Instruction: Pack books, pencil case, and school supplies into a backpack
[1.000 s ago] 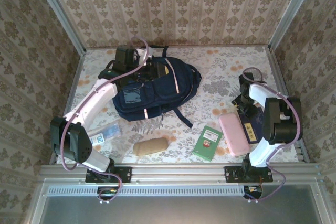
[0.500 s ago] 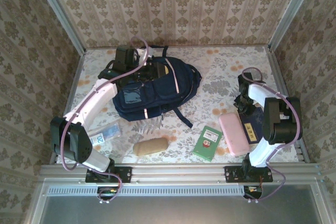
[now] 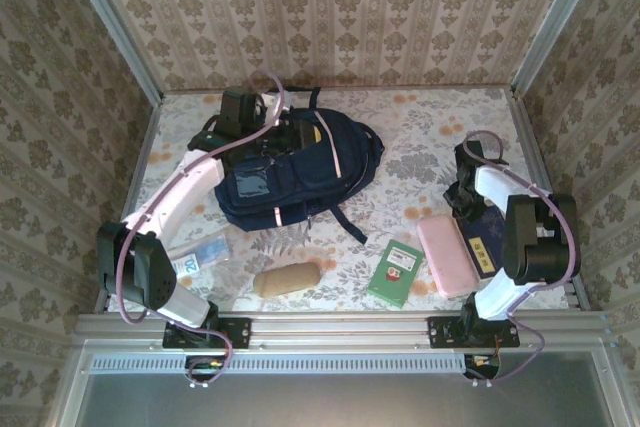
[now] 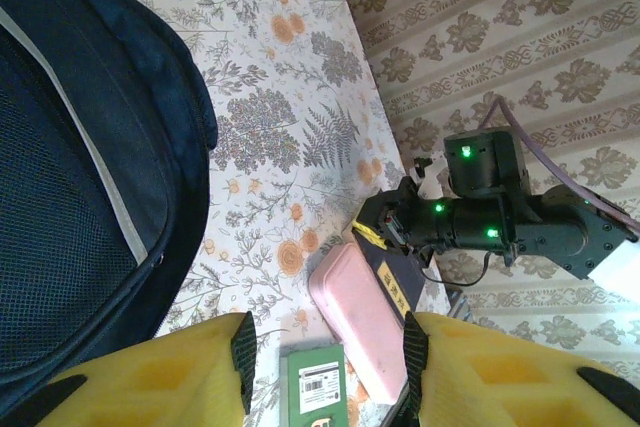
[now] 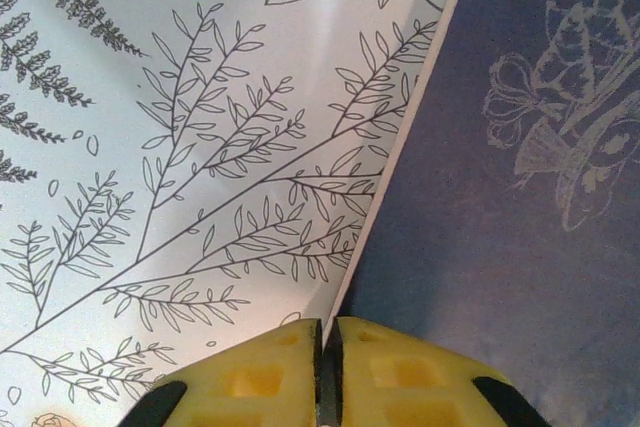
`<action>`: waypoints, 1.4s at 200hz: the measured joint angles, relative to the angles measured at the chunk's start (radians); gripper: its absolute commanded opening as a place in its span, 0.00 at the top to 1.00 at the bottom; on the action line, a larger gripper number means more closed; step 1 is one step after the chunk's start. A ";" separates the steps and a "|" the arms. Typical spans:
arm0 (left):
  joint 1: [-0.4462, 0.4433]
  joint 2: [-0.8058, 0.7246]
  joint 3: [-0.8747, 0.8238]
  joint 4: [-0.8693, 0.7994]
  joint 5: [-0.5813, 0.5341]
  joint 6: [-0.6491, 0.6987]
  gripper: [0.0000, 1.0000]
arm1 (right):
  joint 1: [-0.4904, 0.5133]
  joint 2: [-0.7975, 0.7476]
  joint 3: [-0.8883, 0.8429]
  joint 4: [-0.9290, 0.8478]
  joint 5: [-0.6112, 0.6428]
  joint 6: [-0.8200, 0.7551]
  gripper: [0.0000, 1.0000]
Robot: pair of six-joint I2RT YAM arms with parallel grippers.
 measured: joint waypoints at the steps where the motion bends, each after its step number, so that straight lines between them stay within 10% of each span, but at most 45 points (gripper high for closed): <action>1: 0.000 0.000 0.000 0.000 0.000 0.000 0.55 | 0.000 -0.001 0.000 0.000 0.000 0.000 0.88; 37: 0.000 0.006 -0.001 0.000 0.000 0.000 0.55 | 0.000 -0.025 -0.003 0.011 0.000 0.000 0.93; 61: 0.000 0.010 -0.001 -0.001 0.000 0.000 0.54 | 0.001 -0.030 -0.002 0.007 -0.001 -0.010 0.48; 115: 0.001 0.010 -0.001 -0.006 0.001 0.001 0.55 | 0.030 -0.068 0.084 -0.111 0.011 -0.241 0.06; 181: 0.028 0.009 -0.001 -0.007 0.012 0.000 0.54 | 0.032 0.024 0.084 -0.170 0.032 -0.307 0.12; 280: 0.039 -0.005 -0.001 -0.006 0.020 0.000 0.55 | 0.003 0.075 0.063 -0.156 0.039 -0.258 0.50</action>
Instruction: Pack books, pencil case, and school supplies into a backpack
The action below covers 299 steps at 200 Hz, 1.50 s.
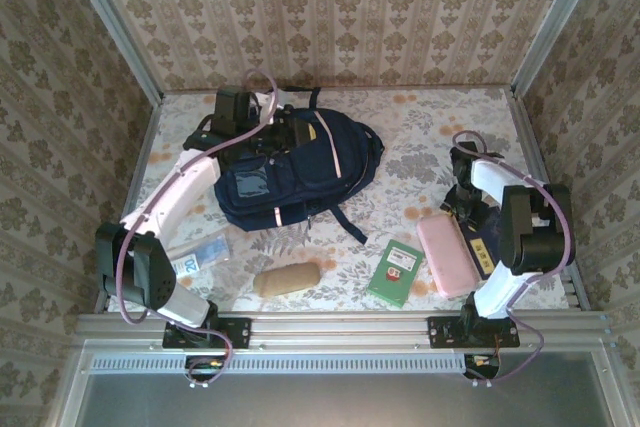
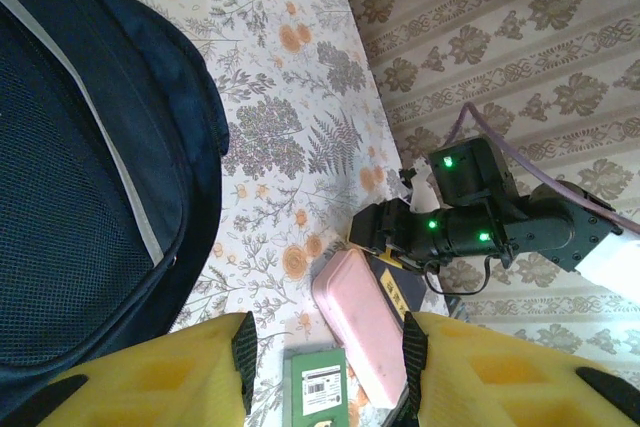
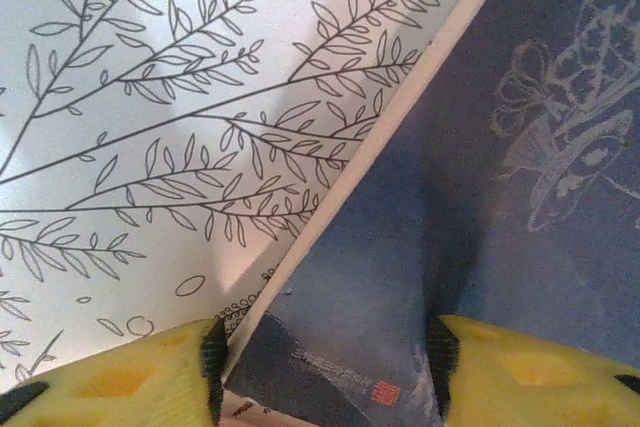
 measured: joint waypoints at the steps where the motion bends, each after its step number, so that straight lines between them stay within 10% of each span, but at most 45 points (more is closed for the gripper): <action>1: 0.000 0.000 0.000 0.000 0.000 0.000 0.55 | -0.001 0.000 0.000 0.001 0.000 -0.001 0.50; 131: 0.005 0.000 0.000 0.006 0.000 0.000 0.58 | -0.005 -0.081 -0.029 0.036 0.003 0.048 0.87; 164: 0.000 0.001 0.000 0.006 -0.001 0.000 0.58 | -0.005 -0.125 -0.032 0.032 0.021 0.032 0.32; 186: -0.007 0.001 0.000 0.005 -0.001 0.000 0.57 | -0.005 -0.145 -0.031 0.010 0.040 -0.008 0.14; 224: -0.008 0.001 0.000 0.005 0.000 0.000 0.57 | -0.051 -0.160 -0.038 -0.039 0.071 -0.050 0.00; 299: -0.007 0.001 0.000 0.006 0.016 0.000 0.57 | -0.564 -0.502 -0.261 0.010 -0.014 0.023 0.00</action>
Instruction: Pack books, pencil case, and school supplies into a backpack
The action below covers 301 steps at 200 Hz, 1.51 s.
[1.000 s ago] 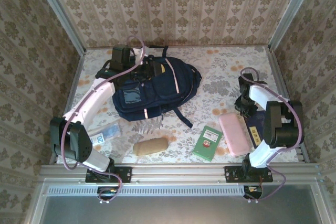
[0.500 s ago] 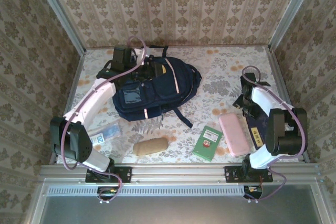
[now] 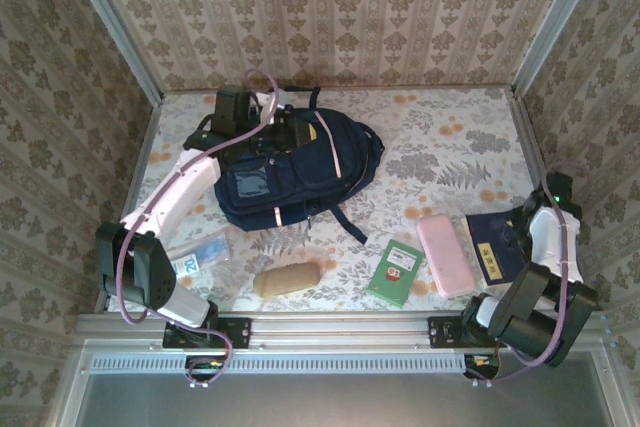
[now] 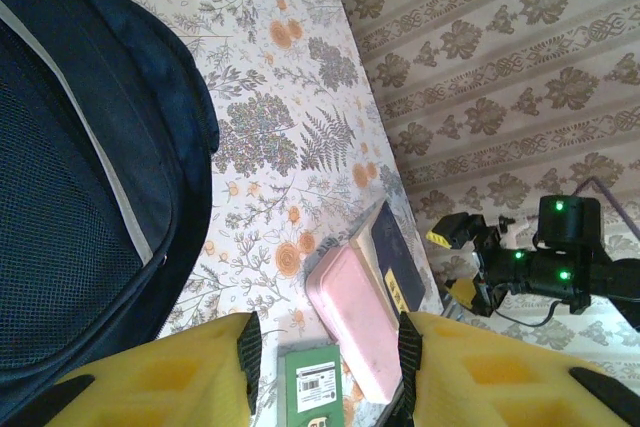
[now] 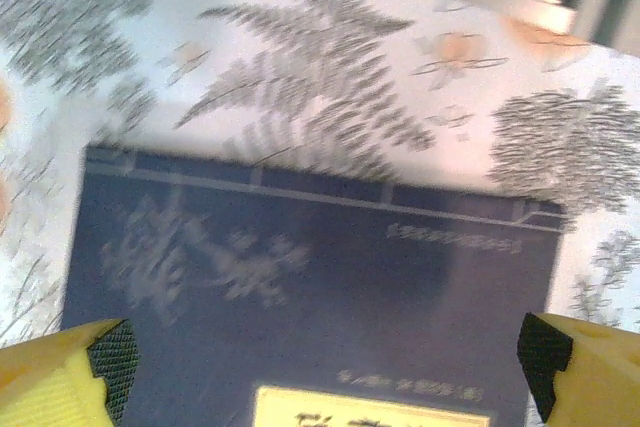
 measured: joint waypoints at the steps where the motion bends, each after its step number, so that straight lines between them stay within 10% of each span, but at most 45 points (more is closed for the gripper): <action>1: 0.000 0.000 0.000 0.000 0.000 0.000 0.57 | 0.000 0.000 0.000 0.000 0.000 0.000 0.00; 114: 0.013 0.000 0.000 0.000 0.009 0.000 0.57 | -0.029 0.232 -0.001 0.129 -0.205 0.002 0.01; 248: 0.006 0.047 0.000 -0.008 -0.003 0.008 0.54 | 0.457 0.577 0.357 0.343 -0.435 -0.016 0.05; 301: -0.074 0.090 0.008 -0.043 -0.047 0.016 0.54 | 0.536 0.487 0.360 0.306 -0.472 -0.089 0.02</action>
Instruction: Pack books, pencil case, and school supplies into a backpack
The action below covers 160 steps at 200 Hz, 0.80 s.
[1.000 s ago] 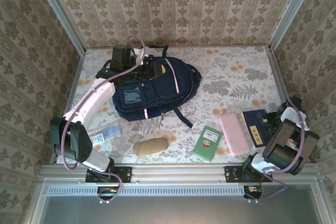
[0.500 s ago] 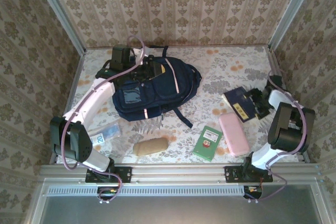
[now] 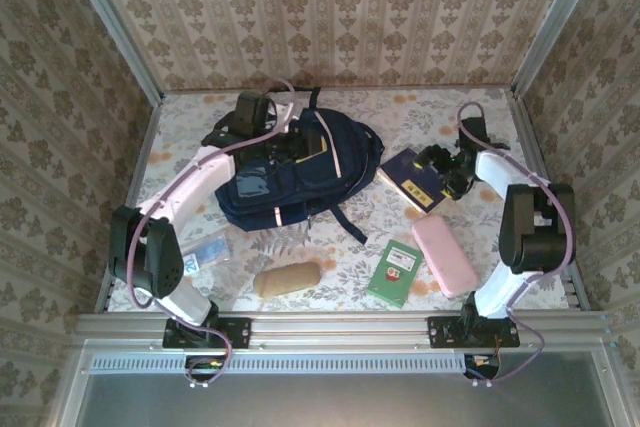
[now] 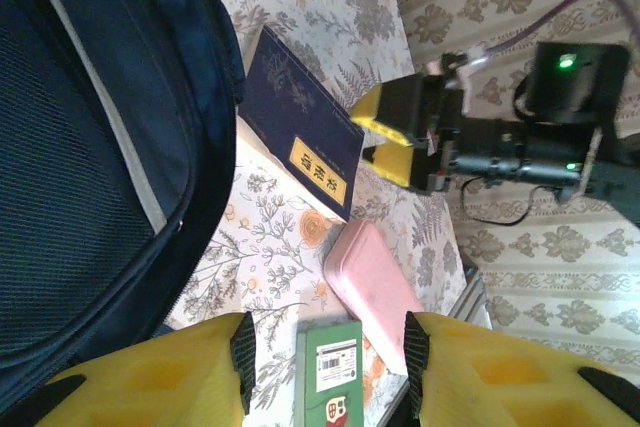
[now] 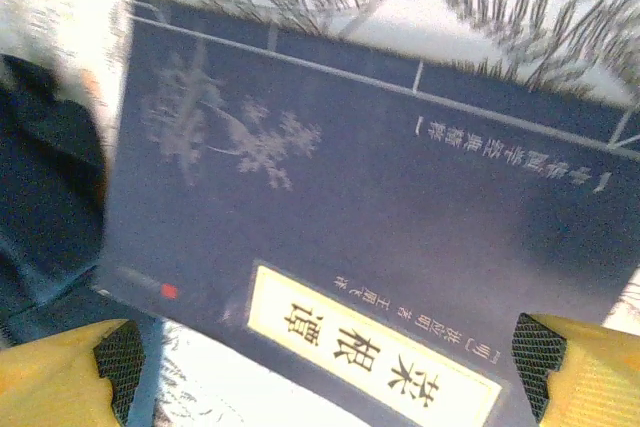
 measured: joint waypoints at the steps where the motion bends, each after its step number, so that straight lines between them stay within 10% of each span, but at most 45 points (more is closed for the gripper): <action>1: 0.000 0.000 0.000 0.000 0.000 0.000 0.54 | -0.002 -0.002 0.000 0.000 0.001 -0.001 0.02; 160: -0.161 0.006 -0.030 -0.017 -0.115 -0.010 0.55 | -0.001 0.179 0.081 0.048 0.064 -0.151 0.00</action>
